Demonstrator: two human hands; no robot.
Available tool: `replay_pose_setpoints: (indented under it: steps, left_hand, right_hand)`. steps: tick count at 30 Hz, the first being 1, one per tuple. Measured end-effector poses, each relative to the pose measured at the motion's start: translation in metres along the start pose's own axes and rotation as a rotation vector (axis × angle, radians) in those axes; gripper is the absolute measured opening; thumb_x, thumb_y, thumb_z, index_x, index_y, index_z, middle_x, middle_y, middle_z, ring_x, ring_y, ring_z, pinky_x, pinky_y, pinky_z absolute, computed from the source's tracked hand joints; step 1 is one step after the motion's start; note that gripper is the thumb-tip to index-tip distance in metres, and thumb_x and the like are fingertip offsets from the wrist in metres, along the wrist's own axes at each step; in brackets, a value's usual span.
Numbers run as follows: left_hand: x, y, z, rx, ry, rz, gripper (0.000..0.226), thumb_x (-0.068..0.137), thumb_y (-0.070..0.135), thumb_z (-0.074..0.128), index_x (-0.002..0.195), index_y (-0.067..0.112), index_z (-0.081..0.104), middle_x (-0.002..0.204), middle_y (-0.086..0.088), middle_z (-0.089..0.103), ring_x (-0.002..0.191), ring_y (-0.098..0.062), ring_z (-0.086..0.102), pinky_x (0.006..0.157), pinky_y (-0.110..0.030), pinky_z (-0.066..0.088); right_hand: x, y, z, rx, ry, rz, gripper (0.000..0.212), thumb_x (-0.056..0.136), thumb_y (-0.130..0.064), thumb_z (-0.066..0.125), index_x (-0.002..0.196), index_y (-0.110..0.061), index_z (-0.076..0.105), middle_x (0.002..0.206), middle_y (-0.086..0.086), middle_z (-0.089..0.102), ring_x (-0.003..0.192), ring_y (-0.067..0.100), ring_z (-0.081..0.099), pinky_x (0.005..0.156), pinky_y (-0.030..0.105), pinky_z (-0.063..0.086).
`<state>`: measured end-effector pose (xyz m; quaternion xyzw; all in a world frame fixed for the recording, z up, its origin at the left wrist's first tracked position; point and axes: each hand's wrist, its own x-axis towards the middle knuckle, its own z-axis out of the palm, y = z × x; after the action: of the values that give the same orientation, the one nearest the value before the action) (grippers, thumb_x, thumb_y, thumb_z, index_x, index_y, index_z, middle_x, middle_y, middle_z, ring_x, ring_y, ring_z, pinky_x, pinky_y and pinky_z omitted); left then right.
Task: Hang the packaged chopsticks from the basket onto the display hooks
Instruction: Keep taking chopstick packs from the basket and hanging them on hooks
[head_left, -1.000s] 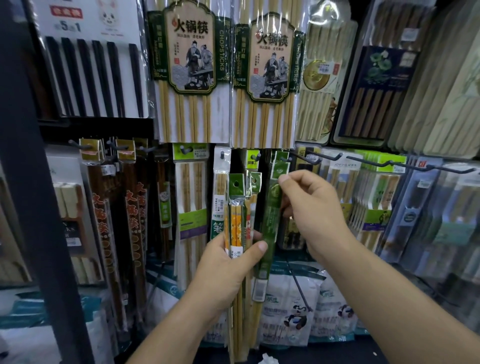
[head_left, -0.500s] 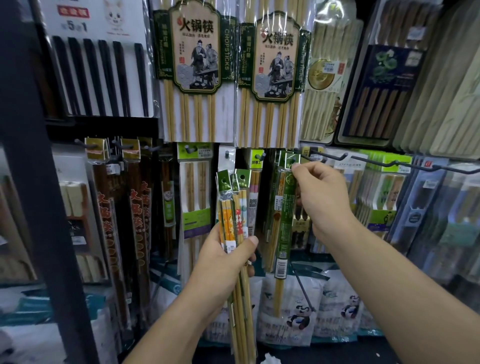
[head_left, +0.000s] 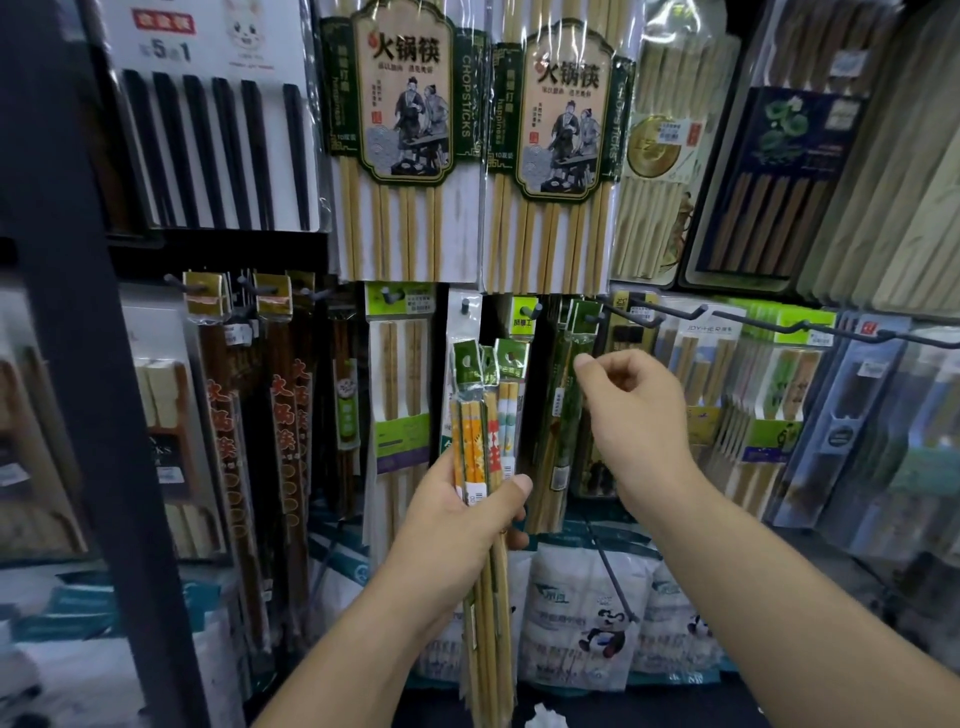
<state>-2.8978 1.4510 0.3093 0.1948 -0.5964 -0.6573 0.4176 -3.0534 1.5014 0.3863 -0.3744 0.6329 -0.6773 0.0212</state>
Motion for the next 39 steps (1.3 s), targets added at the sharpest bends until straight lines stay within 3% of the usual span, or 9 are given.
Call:
replay_pose_setpoints:
  steps: [4, 7, 11, 14, 18, 23, 31, 36, 39]
  left_hand:
    - [-0.003, 0.003, 0.006, 0.041, -0.059, 0.029, 0.018, 0.093, 0.015, 0.074, 0.106, 0.022, 0.064, 0.075, 0.013, 0.07, 0.07, -0.007, 0.068, 0.065, -0.024, 0.057]
    - [-0.005, 0.004, 0.008, 0.054, -0.074, 0.038, 0.019, 0.094, 0.012, 0.073, 0.107, 0.02, 0.062, 0.075, 0.014, 0.07, 0.068, -0.007, 0.068, 0.064, -0.024, 0.057]
    - [-0.006, 0.006, 0.009, -0.062, -0.026, -0.004, 0.014, 0.093, 0.016, 0.074, 0.103, 0.017, 0.064, 0.078, 0.004, 0.074, 0.074, -0.016, 0.074, 0.066, -0.033, 0.062]
    - [-0.006, 0.008, 0.008, -0.151, 0.008, -0.052, 0.017, 0.095, 0.021, 0.072, 0.104, 0.011, 0.063, 0.089, -0.009, 0.078, 0.082, -0.03, 0.078, 0.067, -0.04, 0.063]
    - [-0.002, 0.008, 0.005, -0.132, 0.07, -0.016, 0.016, 0.097, 0.017, 0.067, 0.104, 0.002, 0.065, 0.083, -0.005, 0.077, 0.078, -0.019, 0.076, 0.064, -0.034, 0.061]
    - [0.0, 0.009, -0.001, -0.113, 0.068, -0.002, 0.009, 0.099, 0.014, 0.065, 0.101, 0.008, 0.059, 0.065, 0.002, 0.064, 0.056, -0.013, 0.06, 0.057, -0.026, 0.055]
    - [-0.001, 0.002, -0.003, 0.002, 0.025, -0.032, 0.002, 0.097, 0.014, 0.067, 0.099, 0.016, 0.067, 0.069, -0.003, 0.064, 0.063, -0.015, 0.062, 0.059, -0.026, 0.054]
    - [0.0, 0.0, -0.002, -0.008, 0.03, -0.039, 0.013, 0.095, 0.015, 0.07, 0.089, 0.027, 0.072, 0.073, -0.003, 0.065, 0.067, -0.016, 0.063, 0.062, -0.026, 0.054]
    - [0.0, 0.002, -0.001, -0.013, 0.035, -0.037, 0.021, 0.095, 0.013, 0.07, 0.085, 0.03, 0.073, 0.074, -0.003, 0.066, 0.068, -0.016, 0.064, 0.063, -0.028, 0.055]
  right_hand:
    - [-0.024, -0.012, 0.001, 0.071, -0.282, -0.053, 0.019, 0.097, -0.036, 0.065, 0.085, -0.023, 0.072, 0.079, -0.006, 0.072, 0.071, 0.001, 0.066, 0.063, 0.016, 0.05]
    - [-0.029, -0.016, 0.001, 0.058, -0.317, -0.08, 0.022, 0.097, -0.034, 0.066, 0.081, -0.019, 0.071, 0.077, 0.005, 0.069, 0.068, 0.006, 0.062, 0.063, 0.018, 0.052]
    - [-0.025, -0.015, 0.0, 0.125, -0.292, -0.035, 0.022, 0.1, -0.026, 0.063, 0.086, -0.012, 0.071, 0.08, 0.015, 0.067, 0.069, 0.012, 0.062, 0.062, 0.021, 0.055]
    - [-0.017, -0.013, -0.002, 0.163, -0.235, 0.015, 0.022, 0.102, -0.027, 0.06, 0.086, -0.019, 0.073, 0.074, 0.007, 0.065, 0.07, 0.016, 0.061, 0.066, 0.033, 0.058]
    - [-0.003, -0.014, -0.009, 0.082, -0.129, -0.019, 0.028, 0.104, -0.031, 0.056, 0.08, -0.025, 0.071, 0.07, 0.001, 0.057, 0.068, 0.018, 0.054, 0.071, 0.048, 0.056]
    - [0.013, -0.018, -0.015, 0.045, -0.083, -0.06, 0.029, 0.105, -0.033, 0.053, 0.082, -0.021, 0.065, 0.062, -0.005, 0.048, 0.063, 0.015, 0.046, 0.065, 0.037, 0.047]
    - [0.024, -0.016, -0.012, 0.011, -0.071, -0.054, 0.031, 0.105, -0.031, 0.053, 0.082, -0.014, 0.066, 0.063, -0.005, 0.045, 0.063, 0.012, 0.045, 0.068, 0.032, 0.046]
    - [0.028, -0.01, -0.009, -0.041, -0.071, -0.055, 0.031, 0.105, -0.03, 0.051, 0.086, -0.011, 0.067, 0.065, -0.004, 0.05, 0.057, 0.008, 0.045, 0.065, 0.036, 0.049]
    - [0.033, -0.005, -0.006, -0.082, -0.062, -0.054, 0.031, 0.104, -0.029, 0.051, 0.087, -0.008, 0.066, 0.053, -0.009, 0.047, 0.048, 0.008, 0.042, 0.06, 0.032, 0.049]
